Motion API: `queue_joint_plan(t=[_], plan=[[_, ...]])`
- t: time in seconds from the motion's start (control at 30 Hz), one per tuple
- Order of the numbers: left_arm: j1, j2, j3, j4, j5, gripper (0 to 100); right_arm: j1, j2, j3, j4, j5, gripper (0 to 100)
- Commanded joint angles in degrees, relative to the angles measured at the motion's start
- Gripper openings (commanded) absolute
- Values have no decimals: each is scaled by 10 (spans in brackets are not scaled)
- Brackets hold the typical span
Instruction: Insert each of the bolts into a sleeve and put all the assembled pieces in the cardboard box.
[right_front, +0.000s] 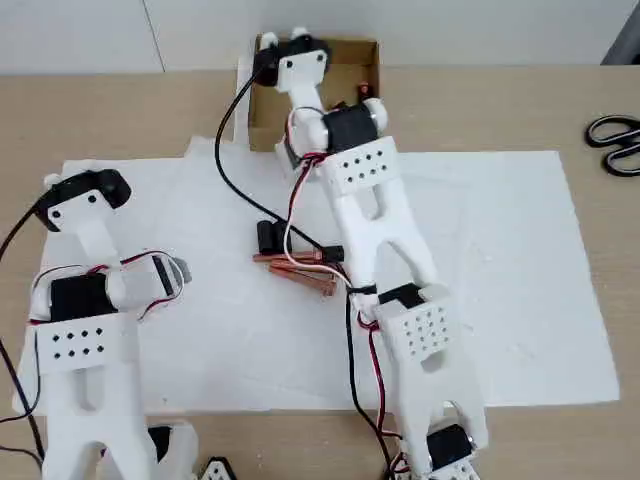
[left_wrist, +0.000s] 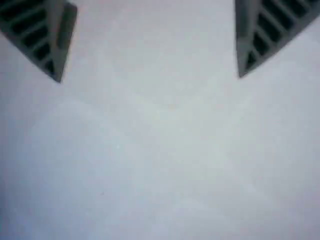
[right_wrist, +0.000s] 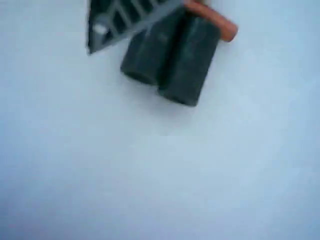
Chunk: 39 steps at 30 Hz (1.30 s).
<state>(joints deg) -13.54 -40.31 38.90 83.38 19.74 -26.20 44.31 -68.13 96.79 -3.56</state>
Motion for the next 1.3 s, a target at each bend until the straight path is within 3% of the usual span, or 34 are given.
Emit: queue_joint_plan(t=[0.0, 0.23, 0.5, 1.27], plan=[[-2, -4, -2, -1, -4, 215, 1, -82, 68, 5, -25, 245], [1, -3, 12, -31, -4, 215, 0, -207, 193, -1, -32, 247], [1, -4, 69, -99, -4, 215, -52, -96, 226, -57, -113, 245], [1, -3, 72, -99, -4, 215, -84, 22, 226, -113, -133, 244]])
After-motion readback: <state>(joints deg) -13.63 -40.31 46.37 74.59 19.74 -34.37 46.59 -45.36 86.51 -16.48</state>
